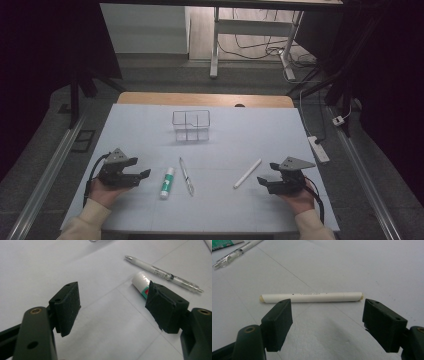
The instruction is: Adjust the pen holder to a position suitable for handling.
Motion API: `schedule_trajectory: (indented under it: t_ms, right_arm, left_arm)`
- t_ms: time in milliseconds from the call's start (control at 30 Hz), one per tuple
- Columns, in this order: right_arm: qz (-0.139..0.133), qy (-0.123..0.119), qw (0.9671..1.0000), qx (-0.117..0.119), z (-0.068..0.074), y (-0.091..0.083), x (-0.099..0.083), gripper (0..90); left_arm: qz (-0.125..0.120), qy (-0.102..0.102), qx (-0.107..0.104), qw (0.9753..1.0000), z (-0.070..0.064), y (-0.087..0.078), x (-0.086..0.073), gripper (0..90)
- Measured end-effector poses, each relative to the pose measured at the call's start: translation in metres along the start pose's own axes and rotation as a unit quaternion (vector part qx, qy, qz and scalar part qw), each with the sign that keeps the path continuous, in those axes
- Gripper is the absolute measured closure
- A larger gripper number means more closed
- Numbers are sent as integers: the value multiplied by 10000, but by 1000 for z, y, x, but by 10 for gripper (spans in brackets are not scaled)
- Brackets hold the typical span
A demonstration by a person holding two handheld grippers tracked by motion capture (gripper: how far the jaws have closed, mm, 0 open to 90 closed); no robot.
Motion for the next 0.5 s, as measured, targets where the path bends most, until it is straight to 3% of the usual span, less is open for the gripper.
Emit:
schedule_trajectory:
  t_ms: [500]
  right_arm:
    - [25,-38,10000,14,2,0,1,242]
  left_arm:
    - [-54,6,61,10000,18,26,38,302]
Point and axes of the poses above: each handheld gripper's, and its own axes: y roughly forward along the jaws, x roughly out of its top, z roughly to its left, the point moved 8 cm from there along y, roughly forward along the jaws, and after that the axes turned 4 degrees about -x, right-handed, at the moved point
